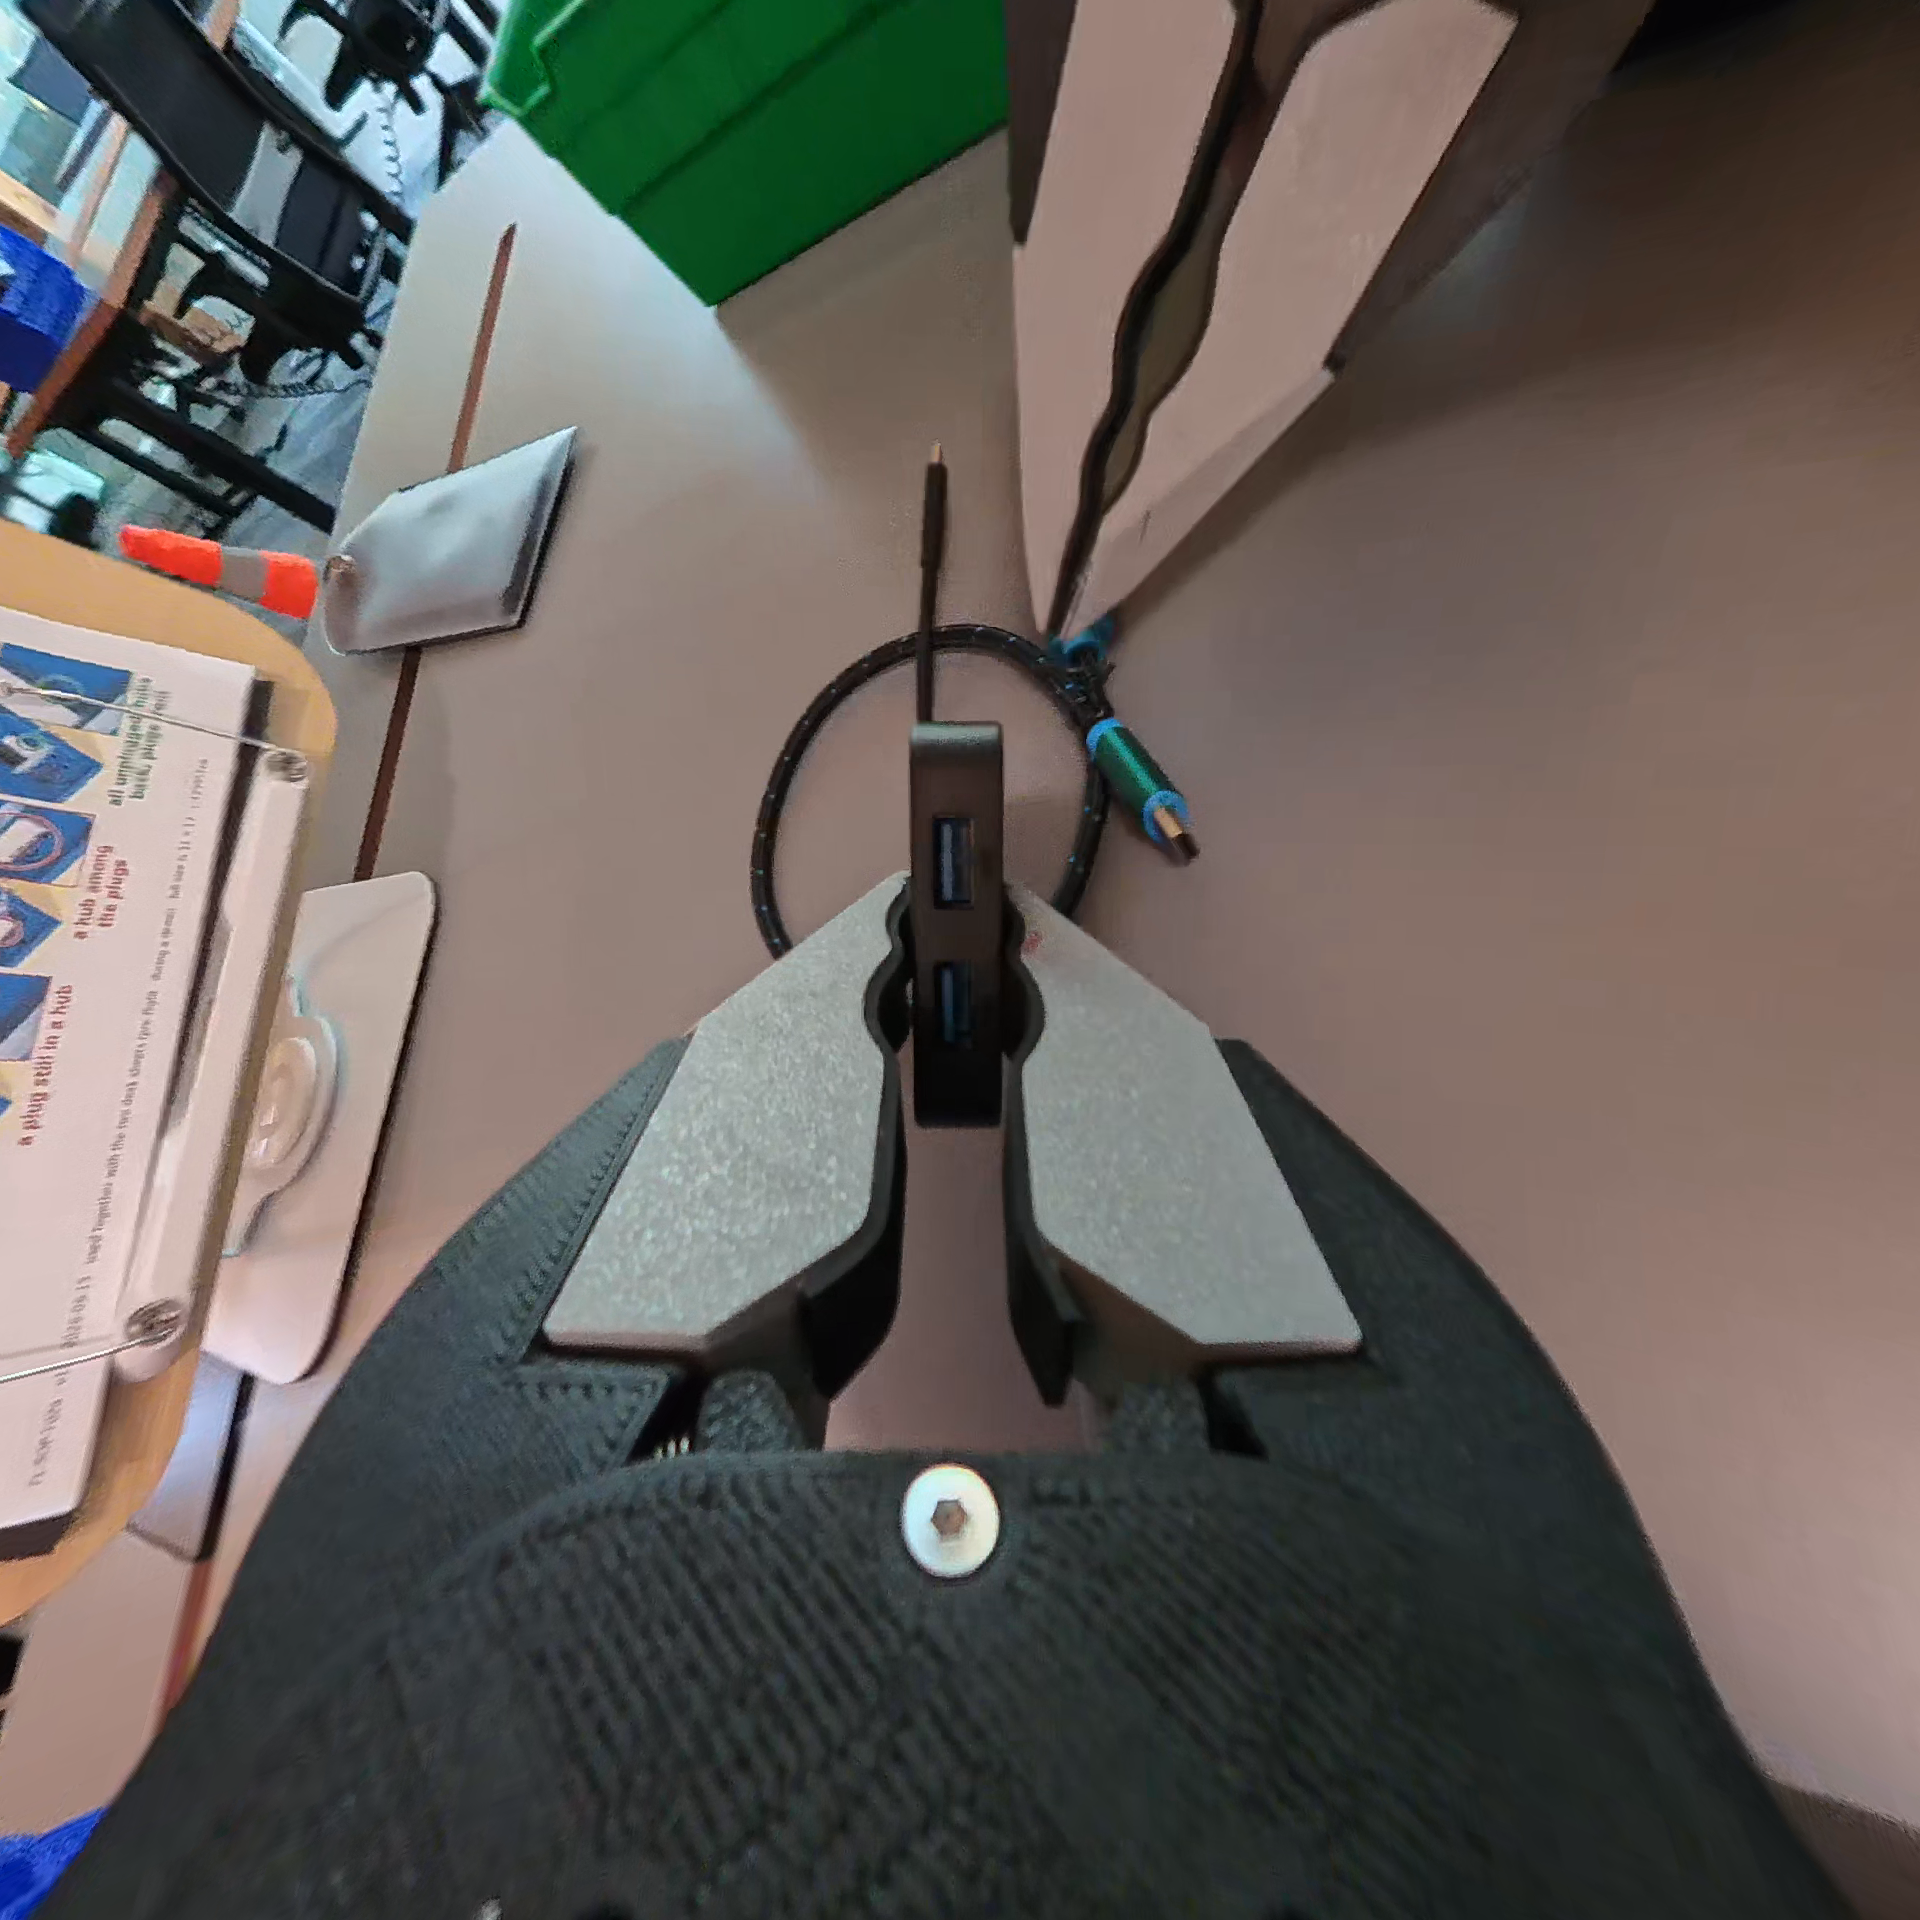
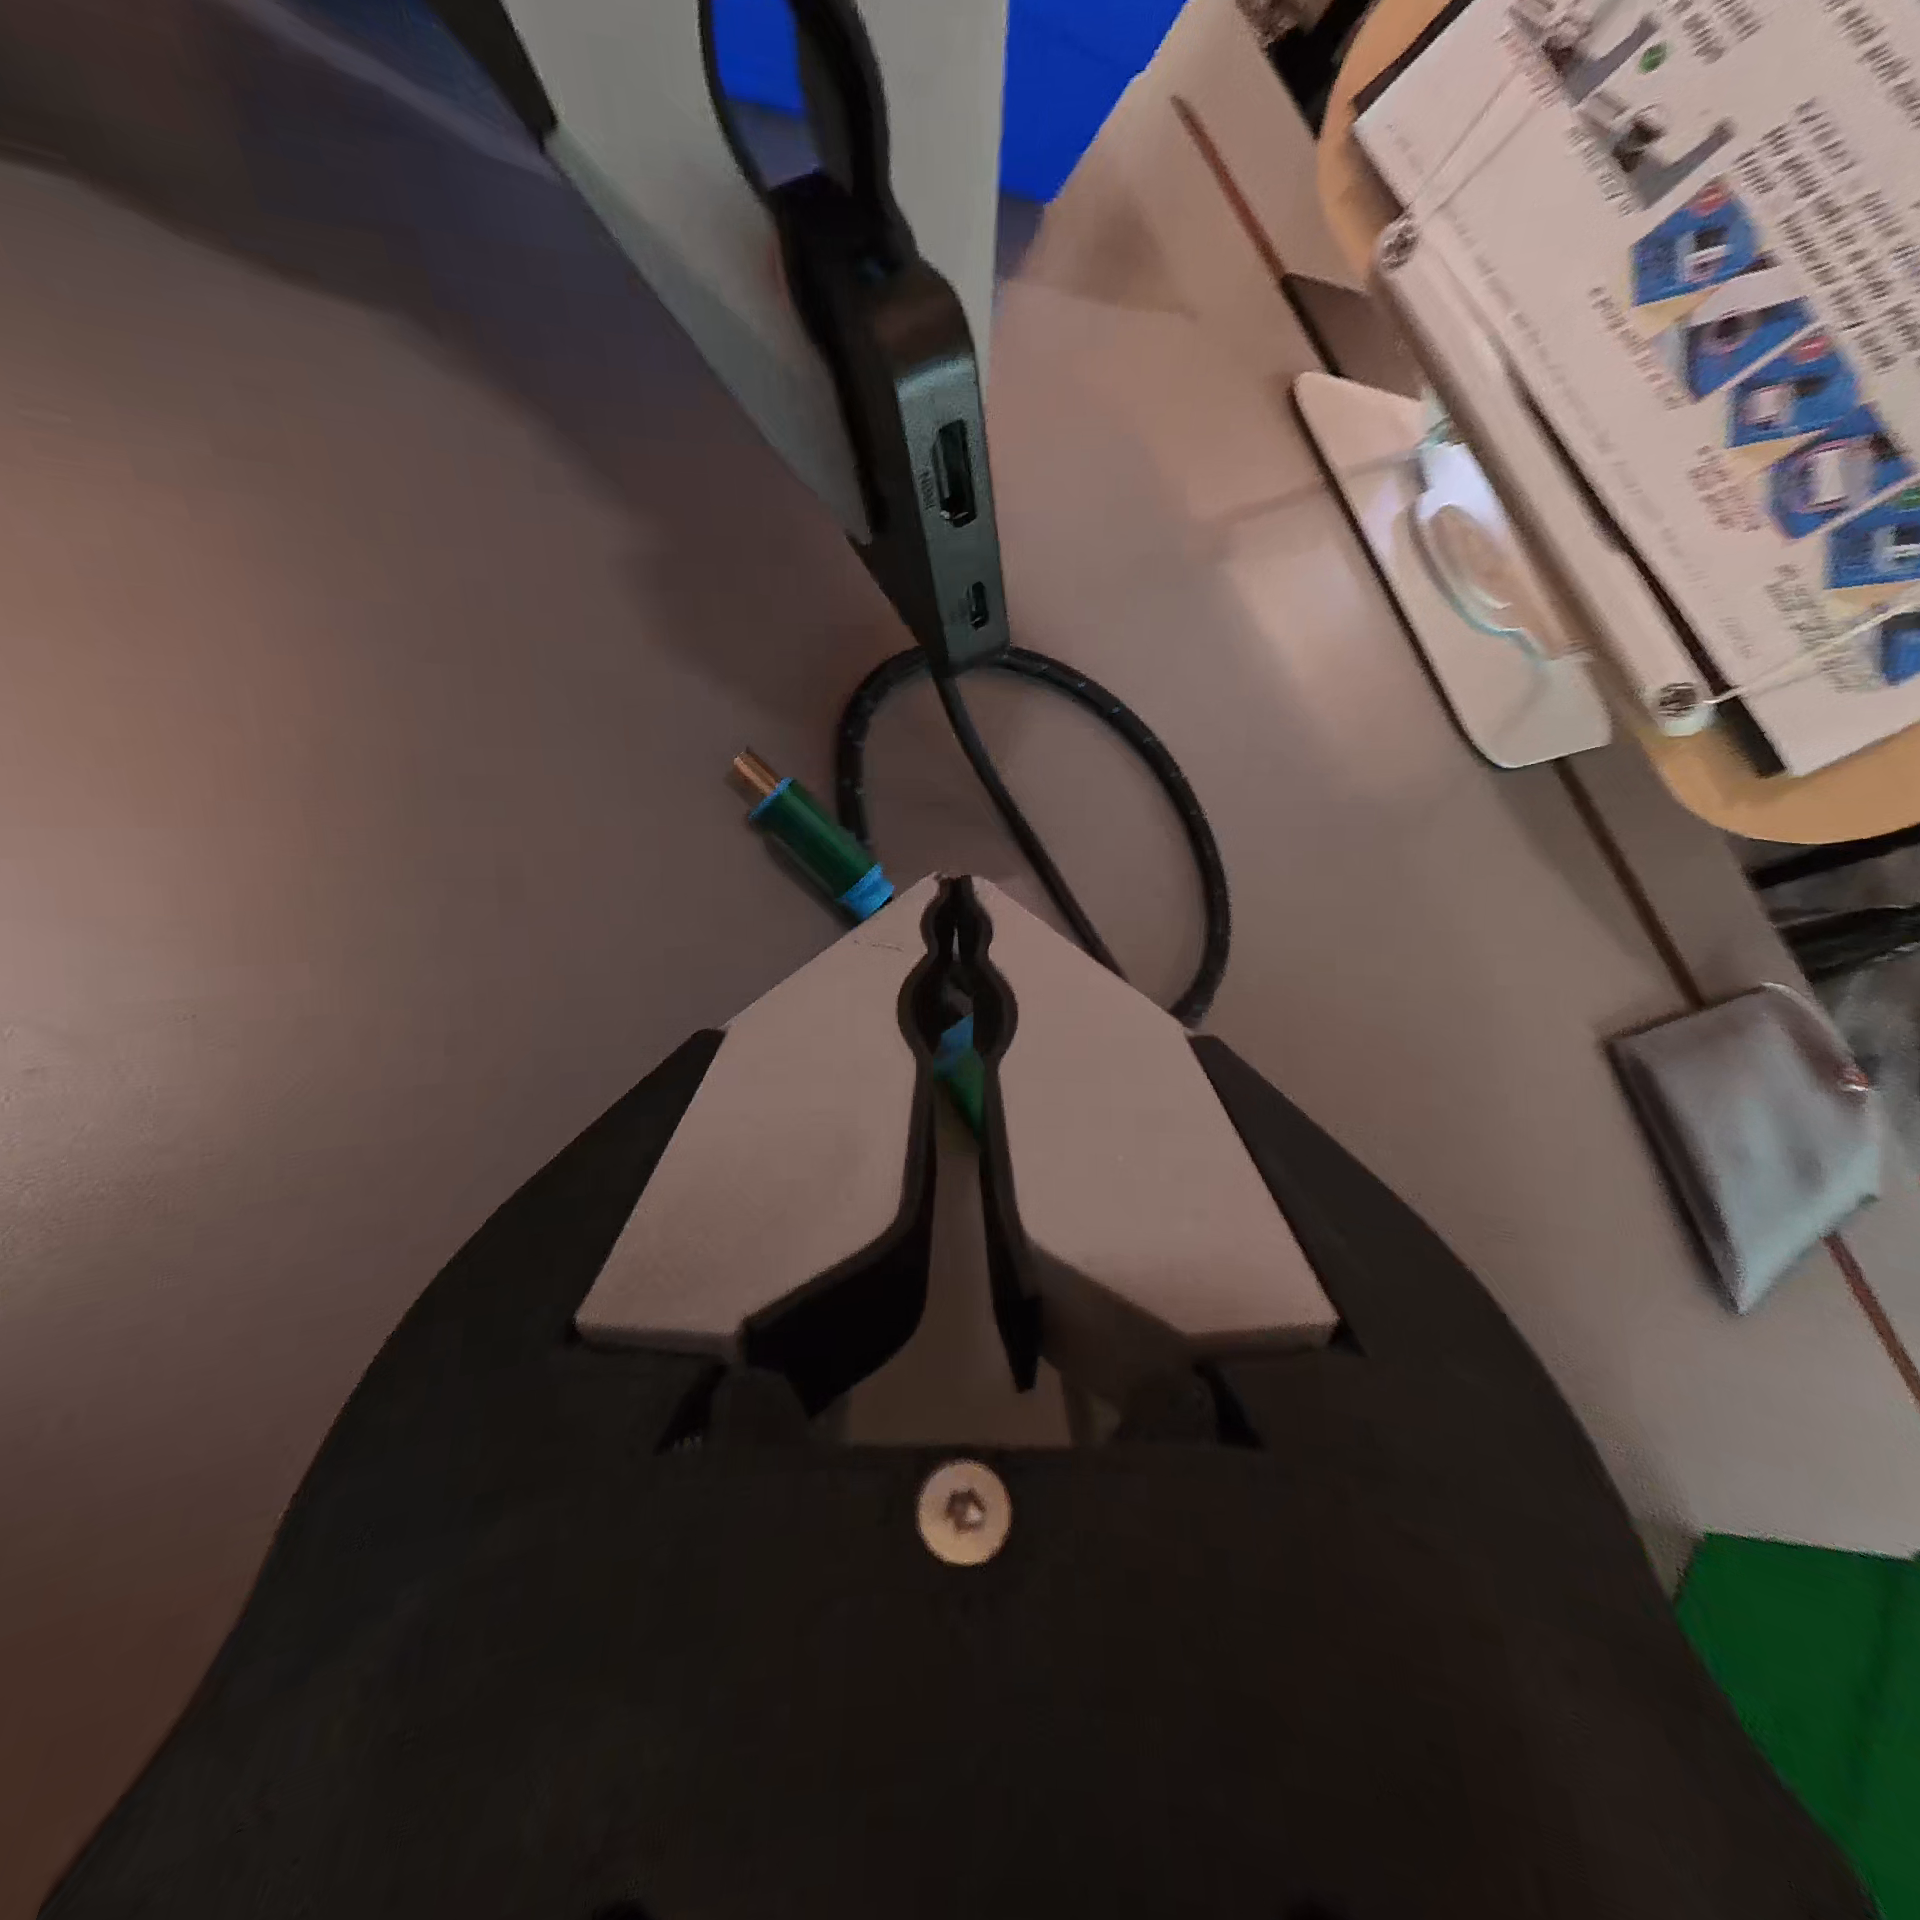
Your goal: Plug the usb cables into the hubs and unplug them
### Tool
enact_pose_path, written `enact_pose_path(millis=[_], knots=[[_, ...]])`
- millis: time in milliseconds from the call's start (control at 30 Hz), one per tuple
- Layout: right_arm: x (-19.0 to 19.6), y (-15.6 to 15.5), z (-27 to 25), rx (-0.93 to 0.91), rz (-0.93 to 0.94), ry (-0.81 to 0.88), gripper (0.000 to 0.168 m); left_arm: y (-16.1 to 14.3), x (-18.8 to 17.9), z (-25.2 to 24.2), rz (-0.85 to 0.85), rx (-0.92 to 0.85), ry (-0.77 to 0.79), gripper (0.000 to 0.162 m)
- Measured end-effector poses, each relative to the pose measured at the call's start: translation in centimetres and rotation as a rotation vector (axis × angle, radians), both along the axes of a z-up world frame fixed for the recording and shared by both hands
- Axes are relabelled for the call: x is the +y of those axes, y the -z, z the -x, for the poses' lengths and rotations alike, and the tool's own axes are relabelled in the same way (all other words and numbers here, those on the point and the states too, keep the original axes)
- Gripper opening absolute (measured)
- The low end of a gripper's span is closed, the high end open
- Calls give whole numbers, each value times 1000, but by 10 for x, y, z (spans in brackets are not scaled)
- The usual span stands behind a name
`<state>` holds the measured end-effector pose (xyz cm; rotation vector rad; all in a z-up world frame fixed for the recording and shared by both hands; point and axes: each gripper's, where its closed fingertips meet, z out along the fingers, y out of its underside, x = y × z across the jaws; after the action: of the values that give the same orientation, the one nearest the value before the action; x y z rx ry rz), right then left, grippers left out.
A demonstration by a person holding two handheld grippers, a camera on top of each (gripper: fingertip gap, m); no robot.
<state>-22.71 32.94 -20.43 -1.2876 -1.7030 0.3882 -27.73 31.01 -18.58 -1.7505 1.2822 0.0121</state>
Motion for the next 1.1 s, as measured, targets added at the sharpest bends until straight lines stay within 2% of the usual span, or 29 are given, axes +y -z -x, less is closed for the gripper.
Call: enact_pose_path(millis=[133, 233, 367, 533, 633, 767, 833, 933, 1100], knots=[[-7, 14, -3, -92, 45, -86, 0, 8, -2, 4, 23, 39, 5, 11], [-11, 10, -10, -154, 105, -212, 0, 6, -5, 7, 38, 35, 8, 11], [-3, 5, -11, -266, 192, -321, 25, 7, -18, 8, 93, 36, 43, 11], [-9, 13, 2, -314, 171, -461, 21, -1, -18, 6, 142, -30, -20, 11], [-6, 27, 4, -327, 148, -472, 20, -7, -14, 9, 128, -41, -80, 11], [-9, 36, 6, -300, 198, -491, 19, -41, 0, 15, -58, -75, -177, 11], [-9, 41, 8, -303, 212, -495, 12, -50, 6, 24, -139, -41, -231, 11], [-9, 42, 13, -273, 222, -503, 9, -41, 12, 40, -161, 85, -293, 11], [15, 28, 17, -202, 100, -376, 8, -19, 5, 37, -93, 198, -225, 11]])
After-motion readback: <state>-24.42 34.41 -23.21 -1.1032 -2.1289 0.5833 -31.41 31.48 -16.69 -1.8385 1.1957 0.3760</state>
